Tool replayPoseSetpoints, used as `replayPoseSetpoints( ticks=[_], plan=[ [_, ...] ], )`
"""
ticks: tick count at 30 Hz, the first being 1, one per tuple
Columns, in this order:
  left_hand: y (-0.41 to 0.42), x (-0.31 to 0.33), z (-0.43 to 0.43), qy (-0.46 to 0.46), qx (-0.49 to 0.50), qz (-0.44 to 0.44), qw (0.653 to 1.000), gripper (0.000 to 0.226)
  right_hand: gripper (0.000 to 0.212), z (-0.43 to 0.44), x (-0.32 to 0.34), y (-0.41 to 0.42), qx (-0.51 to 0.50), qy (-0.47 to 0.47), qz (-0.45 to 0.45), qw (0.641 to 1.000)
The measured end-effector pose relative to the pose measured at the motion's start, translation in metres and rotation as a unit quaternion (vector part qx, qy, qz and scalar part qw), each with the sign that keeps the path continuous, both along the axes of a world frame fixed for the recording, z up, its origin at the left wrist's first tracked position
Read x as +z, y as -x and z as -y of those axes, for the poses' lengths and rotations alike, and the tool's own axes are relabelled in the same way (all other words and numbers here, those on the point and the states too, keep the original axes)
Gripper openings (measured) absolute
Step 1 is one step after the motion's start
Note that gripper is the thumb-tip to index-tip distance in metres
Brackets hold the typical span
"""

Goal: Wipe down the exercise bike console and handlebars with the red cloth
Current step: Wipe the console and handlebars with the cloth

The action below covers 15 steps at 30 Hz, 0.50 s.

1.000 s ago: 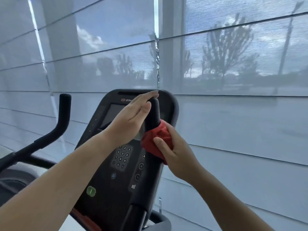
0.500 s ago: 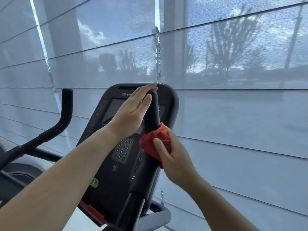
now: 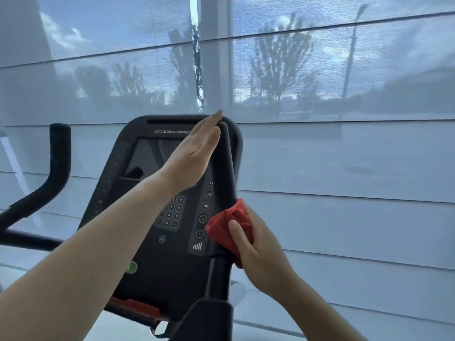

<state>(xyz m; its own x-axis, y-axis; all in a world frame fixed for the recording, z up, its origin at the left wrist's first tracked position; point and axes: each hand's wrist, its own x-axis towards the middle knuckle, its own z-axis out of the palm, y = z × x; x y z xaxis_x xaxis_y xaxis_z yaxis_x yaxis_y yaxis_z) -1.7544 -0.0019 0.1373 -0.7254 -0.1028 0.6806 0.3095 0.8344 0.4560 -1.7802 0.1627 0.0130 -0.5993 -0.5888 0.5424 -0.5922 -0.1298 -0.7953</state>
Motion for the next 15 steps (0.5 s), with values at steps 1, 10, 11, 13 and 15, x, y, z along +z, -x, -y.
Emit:
replayPoseSetpoints(
  ticks=[1,10,11,13,15],
  plan=[
    [-0.003,-0.002,0.002,0.006,-0.005,0.003,1.0,0.054,0.017,-0.003,0.0,-0.005,-0.014,-0.013,-0.003,1.0],
    [-0.045,-0.076,0.052,0.007,-0.031,0.086,0.996,0.065,0.017,-0.005,0.015,-0.058,-0.135,-0.09,-0.029,0.986],
    [-0.047,-0.088,0.058,0.013,-0.024,0.099,0.995,0.063,0.019,-0.01,0.014,-0.066,-0.146,-0.098,-0.031,0.984],
    [-0.048,-0.113,0.068,0.015,-0.003,0.119,0.993,0.058,0.02,-0.021,0.012,-0.08,-0.159,-0.122,-0.035,0.979],
    [-0.048,-0.135,0.078,0.068,0.053,0.156,0.984,0.058,0.021,-0.031,0.015,-0.092,-0.159,-0.136,-0.031,0.977]
  ],
)
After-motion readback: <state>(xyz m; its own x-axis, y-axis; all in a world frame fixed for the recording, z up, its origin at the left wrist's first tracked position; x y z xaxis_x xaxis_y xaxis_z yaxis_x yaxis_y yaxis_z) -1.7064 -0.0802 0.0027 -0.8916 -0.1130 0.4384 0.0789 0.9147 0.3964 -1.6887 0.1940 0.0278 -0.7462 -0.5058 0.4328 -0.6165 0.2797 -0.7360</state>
